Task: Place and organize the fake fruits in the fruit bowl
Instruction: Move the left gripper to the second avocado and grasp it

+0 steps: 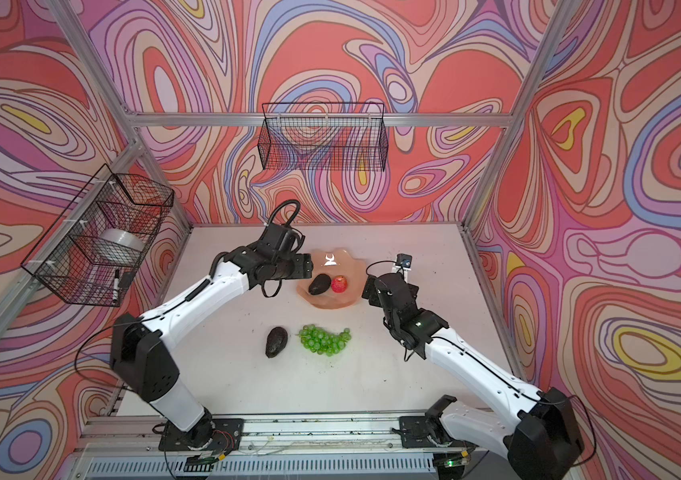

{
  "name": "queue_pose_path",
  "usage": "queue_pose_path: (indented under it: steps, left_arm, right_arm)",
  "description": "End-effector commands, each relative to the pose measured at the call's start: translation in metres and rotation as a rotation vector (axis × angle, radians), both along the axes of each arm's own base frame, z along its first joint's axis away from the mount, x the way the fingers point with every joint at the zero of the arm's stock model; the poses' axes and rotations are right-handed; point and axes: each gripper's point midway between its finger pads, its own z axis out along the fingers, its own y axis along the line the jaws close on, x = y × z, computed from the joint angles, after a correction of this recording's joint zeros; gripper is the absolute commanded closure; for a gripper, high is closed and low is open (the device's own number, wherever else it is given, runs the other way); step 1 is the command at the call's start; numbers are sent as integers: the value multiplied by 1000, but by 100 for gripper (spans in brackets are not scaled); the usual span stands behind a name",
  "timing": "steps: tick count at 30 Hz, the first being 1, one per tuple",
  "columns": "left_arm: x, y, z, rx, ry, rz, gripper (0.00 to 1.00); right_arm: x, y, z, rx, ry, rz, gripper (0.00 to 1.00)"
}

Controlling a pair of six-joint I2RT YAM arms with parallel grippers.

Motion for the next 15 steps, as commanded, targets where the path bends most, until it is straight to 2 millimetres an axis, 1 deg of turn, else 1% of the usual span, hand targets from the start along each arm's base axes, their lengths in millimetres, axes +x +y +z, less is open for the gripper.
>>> queue_pose_path:
  steps: [1,4,7,9,11,13,15]
  left_arm:
    - [-43,37,-35,76,97,44,12]
    - [-89,53,-60,39,177,35,12]
    - [-125,69,-85,12,239,67,12]
    - [-141,72,-96,-19,262,67,12]
    - [-153,77,-108,-20,286,78,13]
    - [-159,82,-120,-3,308,96,12]
    - [-160,83,-127,12,319,99,12]
  right_arm:
    - [5,2,2,-6,-3,2,2]
    - [10,6,-2,-11,6,6,2]
    - [15,6,-1,-26,7,-9,2]
    - [17,7,2,-29,-8,-9,2]
    - [19,9,6,-23,-21,-3,2]
    - [20,10,7,-18,-18,1,2]
    - [20,10,4,-14,-8,-1,2]
